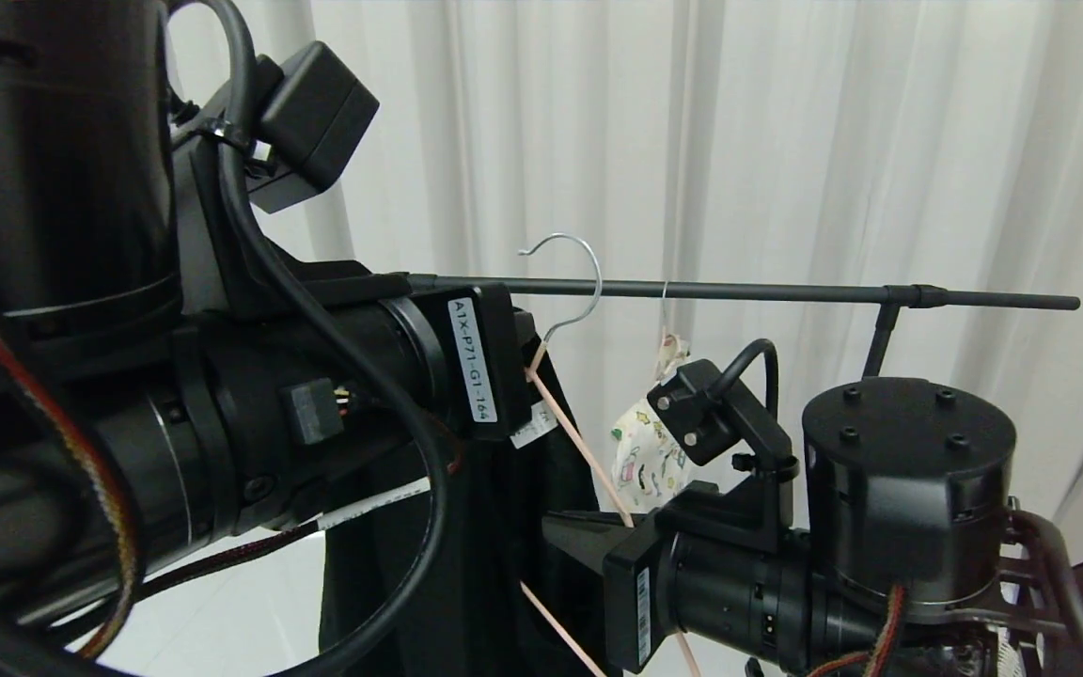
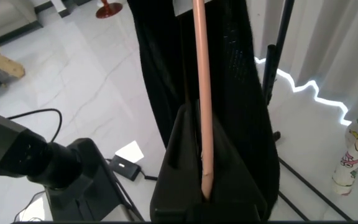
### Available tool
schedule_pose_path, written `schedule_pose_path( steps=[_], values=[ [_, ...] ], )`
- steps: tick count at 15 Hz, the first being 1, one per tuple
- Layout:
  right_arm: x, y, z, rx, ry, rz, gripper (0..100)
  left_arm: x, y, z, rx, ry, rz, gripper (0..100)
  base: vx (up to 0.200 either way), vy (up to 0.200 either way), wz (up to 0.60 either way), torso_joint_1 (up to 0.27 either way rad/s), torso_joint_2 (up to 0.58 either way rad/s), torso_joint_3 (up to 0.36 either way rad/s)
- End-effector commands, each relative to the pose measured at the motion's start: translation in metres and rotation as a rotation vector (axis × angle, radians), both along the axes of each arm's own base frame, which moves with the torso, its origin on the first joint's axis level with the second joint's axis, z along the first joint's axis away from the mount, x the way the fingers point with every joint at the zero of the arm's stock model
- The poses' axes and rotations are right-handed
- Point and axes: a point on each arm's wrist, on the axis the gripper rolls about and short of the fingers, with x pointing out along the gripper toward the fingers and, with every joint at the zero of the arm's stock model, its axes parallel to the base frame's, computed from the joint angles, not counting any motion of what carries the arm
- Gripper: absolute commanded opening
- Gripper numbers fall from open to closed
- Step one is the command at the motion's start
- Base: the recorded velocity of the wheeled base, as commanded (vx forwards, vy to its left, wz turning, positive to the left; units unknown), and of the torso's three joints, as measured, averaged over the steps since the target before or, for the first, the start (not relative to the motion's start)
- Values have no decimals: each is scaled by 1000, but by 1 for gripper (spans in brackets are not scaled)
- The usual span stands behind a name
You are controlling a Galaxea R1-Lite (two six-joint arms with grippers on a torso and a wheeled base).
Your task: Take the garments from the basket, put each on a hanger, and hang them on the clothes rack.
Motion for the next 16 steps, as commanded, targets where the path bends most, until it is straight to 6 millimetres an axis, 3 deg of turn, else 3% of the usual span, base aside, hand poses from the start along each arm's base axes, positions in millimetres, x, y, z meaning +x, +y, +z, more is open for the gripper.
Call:
schedule_pose_path(
  steps=[1,7,8,16],
  values=[
    [2,1,-3,-8,4,-8,0,-2,-1,0,-1,0,-7,0,0,0,0,0,0,0],
    [4,-1,-1,-7,-4,-28,0,-2,8,-2,12,0,19,0,0,0,0,0,0,0],
    [5,-2,-1,-10,-9,-48,0,-3,11,-2,17,3,20,100,0,0,0,0,0,0],
    [17,-23,7,-9,-56,-139,0,-10,34,-21,79,9,131,100,0,0,0,0,0,0]
  ],
)
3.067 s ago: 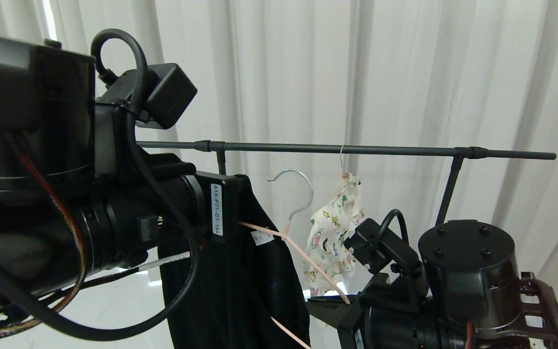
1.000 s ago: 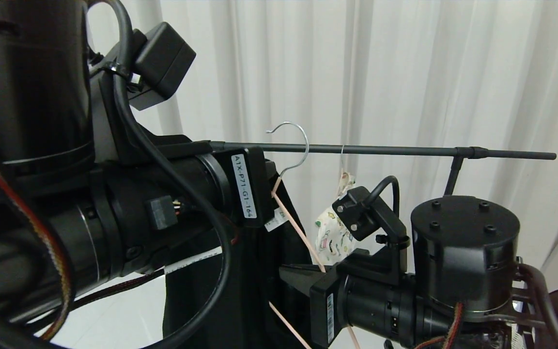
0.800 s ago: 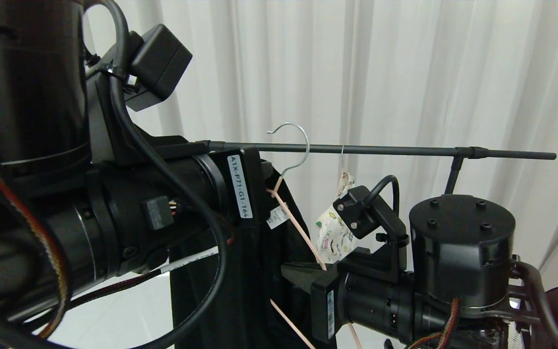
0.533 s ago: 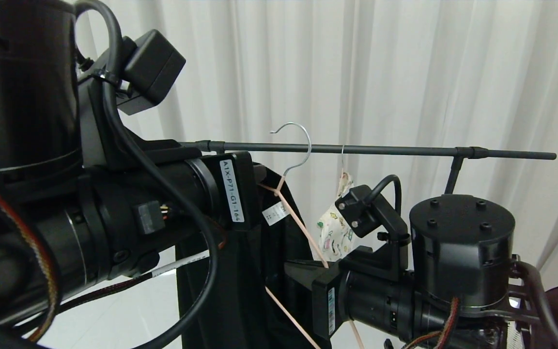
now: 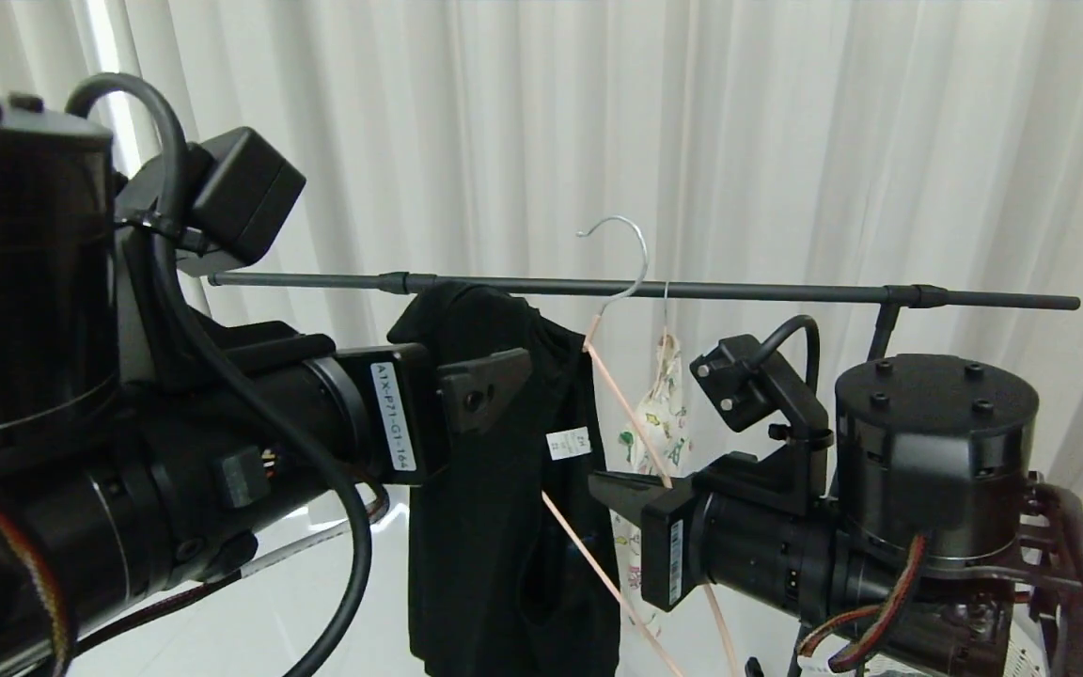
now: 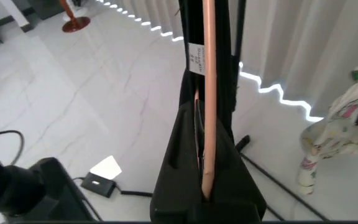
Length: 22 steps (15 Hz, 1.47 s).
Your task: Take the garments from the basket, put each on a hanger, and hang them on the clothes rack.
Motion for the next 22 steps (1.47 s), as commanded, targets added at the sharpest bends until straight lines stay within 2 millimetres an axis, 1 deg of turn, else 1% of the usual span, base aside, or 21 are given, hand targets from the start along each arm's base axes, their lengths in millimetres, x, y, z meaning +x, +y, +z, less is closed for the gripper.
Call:
schedule_pose_path(
  steps=[1,3,6,8,11,13,14,15,16,18,22],
  values=[
    [3,-11,1,-18,-28,-18,0,-7,16,-9,50,-4,9,100,0,0,0,0,0,0],
    [6,-25,-5,-76,-65,-18,0,-9,38,-25,177,-22,22,100,0,0,0,0,0,0],
    [-1,-47,-11,-120,-87,75,0,-17,68,-42,239,-16,6,100,0,0,0,0,0,0],
    [-10,-59,-16,-169,-101,146,0,-27,85,-52,290,-33,-74,100,0,0,0,0,0,0],
    [-26,-77,-22,-223,-90,263,0,-37,101,-65,339,-72,-212,100,0,0,0,0,0,0],
    [-36,-87,-28,-278,-111,362,0,-39,101,-71,364,-98,-298,100,0,0,0,0,0,0],
    [-38,-88,-28,-291,-121,393,0,-39,100,-72,372,-106,-328,100,0,0,0,0,0,0],
    [-41,-90,-31,-329,-138,454,0,-39,99,-74,386,-120,-411,100,0,0,0,0,0,0],
    [-41,-91,-32,-341,-150,475,0,-40,98,-75,388,-126,-456,100,0,0,0,0,0,0],
    [-43,-89,-34,-356,-168,518,0,-42,96,-85,388,-115,-569,100,0,0,0,0,0,0],
    [-45,-78,-34,-356,-173,553,0,-40,84,-89,383,-90,-673,100,0,0,0,0,0,0]
  ],
)
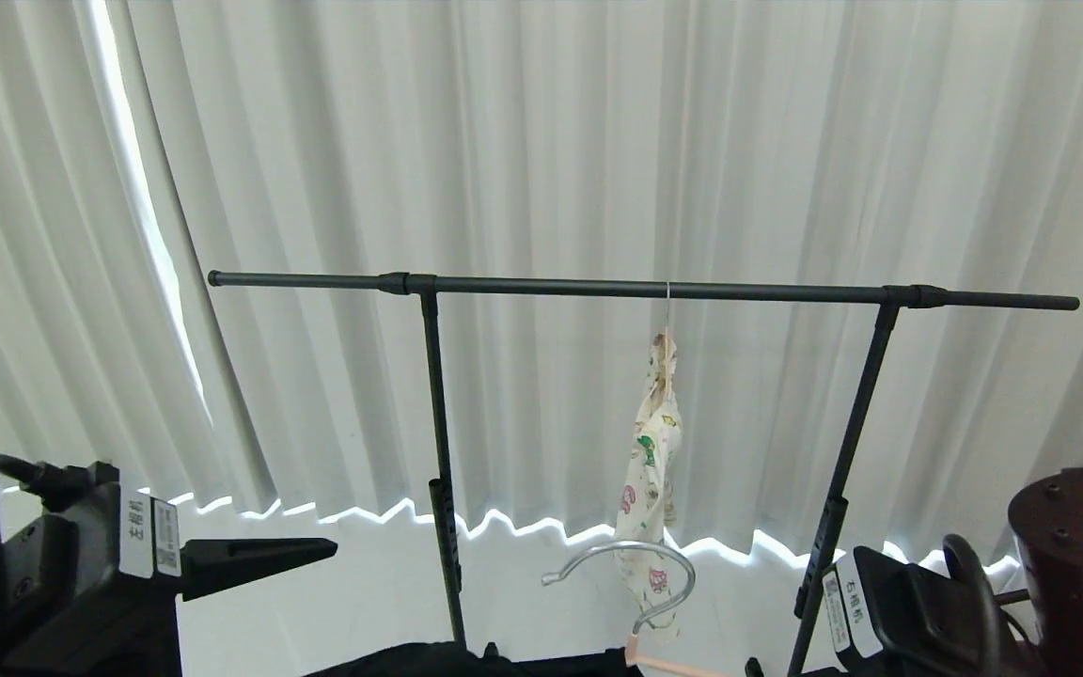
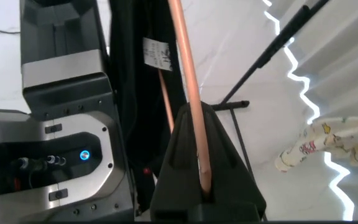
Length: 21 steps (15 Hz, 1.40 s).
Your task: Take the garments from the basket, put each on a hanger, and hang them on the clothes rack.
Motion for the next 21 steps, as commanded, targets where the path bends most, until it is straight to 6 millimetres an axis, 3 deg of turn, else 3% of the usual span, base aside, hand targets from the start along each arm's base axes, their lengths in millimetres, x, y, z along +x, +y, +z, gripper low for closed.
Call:
schedule_pose_path(
  steps=[1,8,16,17,21],
  values=[
    [-1,8,-1,-8,6,24,0,5,-9,-6,29,38,-35,100,0,0,0,0,0,0],
    [8,18,-4,11,-2,7,0,0,-21,-5,29,47,-133,100,0,0,0,0,0,0],
    [10,27,12,67,-42,20,0,11,-31,-18,86,115,-130,100,0,0,0,0,0,0],
    [10,27,11,66,-43,21,0,11,-31,-18,86,115,-130,0,0,0,0,0,0,0],
    [11,27,11,71,-46,17,0,10,-30,-19,89,119,-130,0,0,0,0,0,0,0]
  ],
)
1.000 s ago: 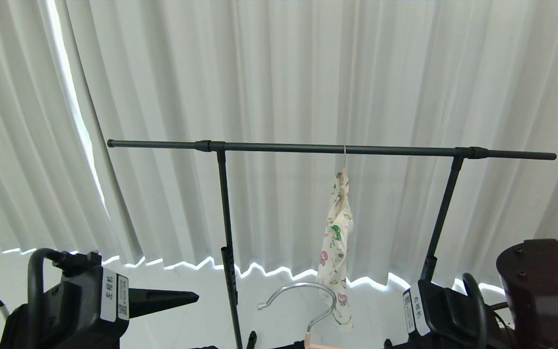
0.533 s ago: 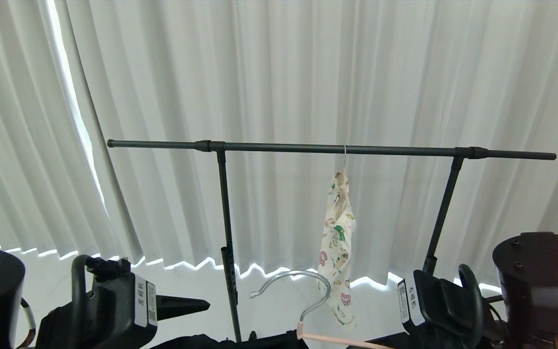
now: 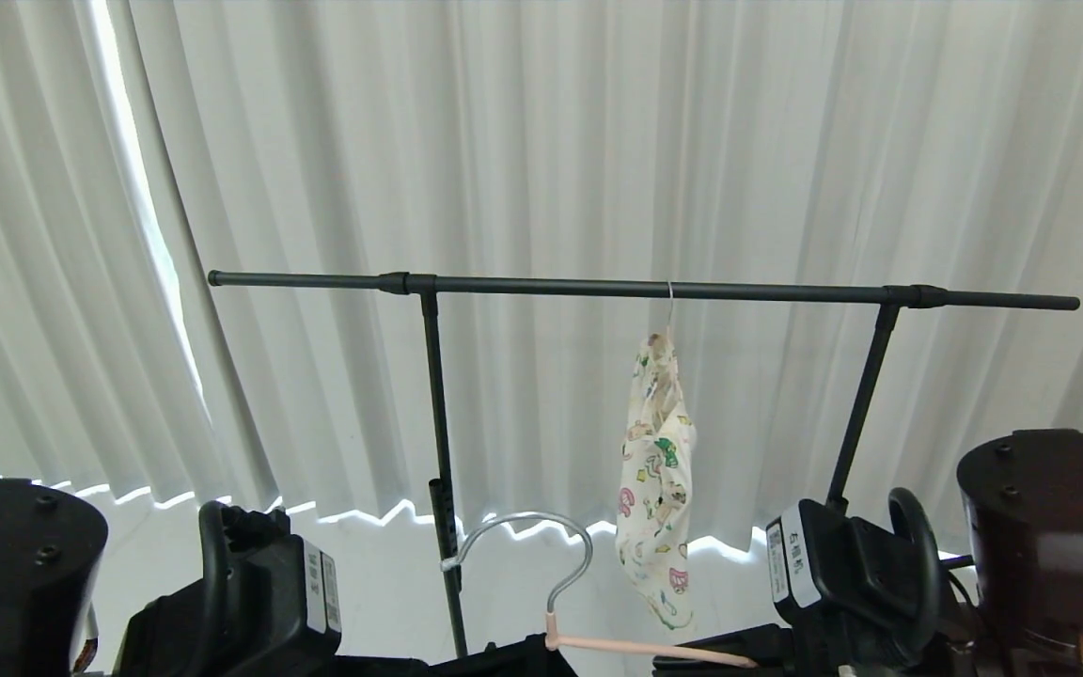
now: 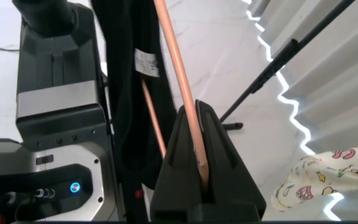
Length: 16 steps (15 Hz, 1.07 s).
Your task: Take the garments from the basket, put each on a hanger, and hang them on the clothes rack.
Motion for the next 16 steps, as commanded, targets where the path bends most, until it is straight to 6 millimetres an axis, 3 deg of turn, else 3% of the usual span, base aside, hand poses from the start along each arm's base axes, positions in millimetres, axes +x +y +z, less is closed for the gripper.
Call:
schedule_pose_path(
  steps=[1,6,7,10,12,16],
  values=[
    [1,0,0,7,-4,-2,0,0,0,-1,2,3,0,0,0,0,0,0,0,0],
    [1,0,1,15,-11,-11,0,0,0,-1,3,2,3,0,0,0,0,0,0,0],
    [1,0,-1,8,-15,-21,100,0,0,-1,4,3,3,0,0,0,0,0,0,0],
    [1,-3,-3,-6,-23,-50,100,0,1,-1,4,2,11,0,0,0,0,0,0,0],
    [11,-11,-1,-5,-49,-155,100,2,4,-1,4,-3,33,0,0,0,0,0,0,0],
    [28,-34,-2,-10,-57,-292,100,13,17,-1,47,-38,211,0,0,0,0,0,0,0]
  ],
)
